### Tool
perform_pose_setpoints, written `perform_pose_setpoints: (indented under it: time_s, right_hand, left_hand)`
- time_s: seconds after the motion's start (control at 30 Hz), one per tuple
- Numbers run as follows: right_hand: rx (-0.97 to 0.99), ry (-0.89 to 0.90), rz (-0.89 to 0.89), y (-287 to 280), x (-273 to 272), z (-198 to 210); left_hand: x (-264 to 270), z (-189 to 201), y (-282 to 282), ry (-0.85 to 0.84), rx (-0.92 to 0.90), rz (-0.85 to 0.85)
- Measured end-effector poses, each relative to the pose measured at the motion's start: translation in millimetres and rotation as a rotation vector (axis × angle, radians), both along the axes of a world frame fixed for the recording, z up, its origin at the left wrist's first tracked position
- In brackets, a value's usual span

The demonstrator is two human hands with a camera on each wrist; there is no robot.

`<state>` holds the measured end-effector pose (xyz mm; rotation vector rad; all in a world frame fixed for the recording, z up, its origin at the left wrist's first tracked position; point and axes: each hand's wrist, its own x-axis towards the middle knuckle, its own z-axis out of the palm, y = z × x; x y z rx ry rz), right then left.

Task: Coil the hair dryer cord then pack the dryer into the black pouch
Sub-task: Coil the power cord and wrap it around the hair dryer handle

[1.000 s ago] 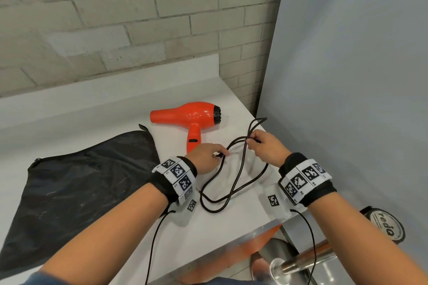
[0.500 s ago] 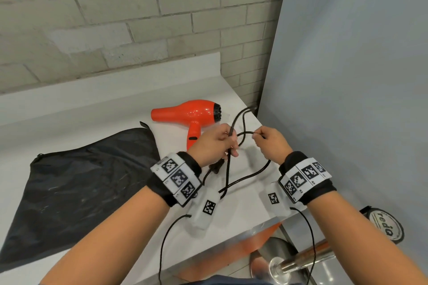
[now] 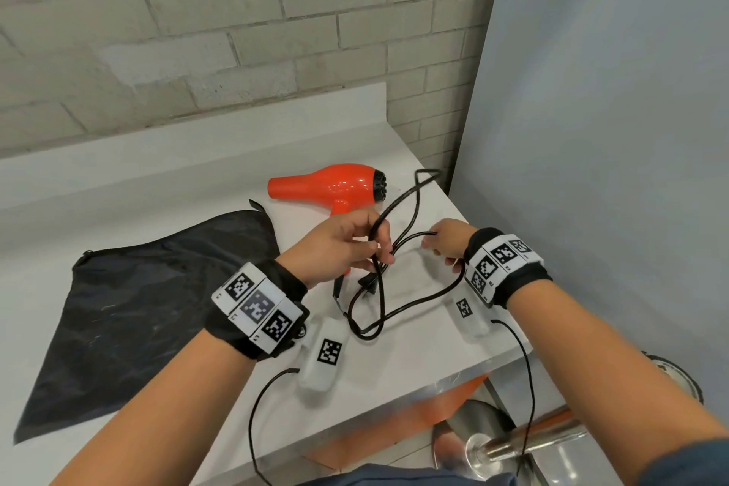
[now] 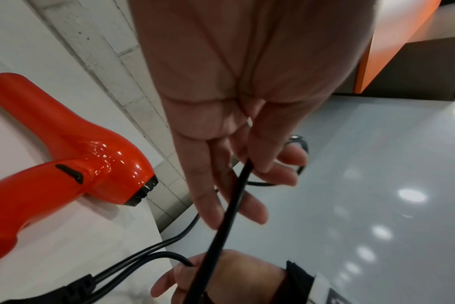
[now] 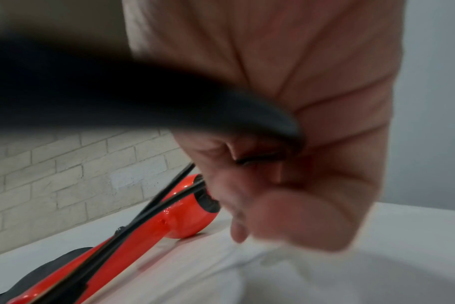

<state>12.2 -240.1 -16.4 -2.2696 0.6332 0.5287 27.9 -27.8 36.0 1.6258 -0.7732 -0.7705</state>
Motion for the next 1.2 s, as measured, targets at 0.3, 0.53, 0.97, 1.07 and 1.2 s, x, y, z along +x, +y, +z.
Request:
perform_pose_setpoints:
  time_s: [0.3,0.53,0.97,1.07,1.2]
  right_hand:
    - [0.251,-0.160,0.077,8.1,8.3,8.1]
    - [0.259,-0.206,0.127,23.9,21.1,15.8]
    - [0.548,-0.345,0.140,25.1,13.4,23.7]
    - [0.539,-0.370,0.122,22.9,9.3,24.3]
    - [0.422,-0.340,0.159,20.7,5.3,24.9]
  left_hand:
    - [10.0,29.6,-7.0,0.050,-0.139,0.085]
    - [10.4,28.6,-6.8,0.158,-0.074,-0.162]
    - [31.7,-30.7,-26.2,-0.139,0.540,0.055]
    - [33.3,-27.2,-29.9,-0.171,0.480,0.079]
    - [40.7,-28.1,-29.0,-0.245,0.400,0.236]
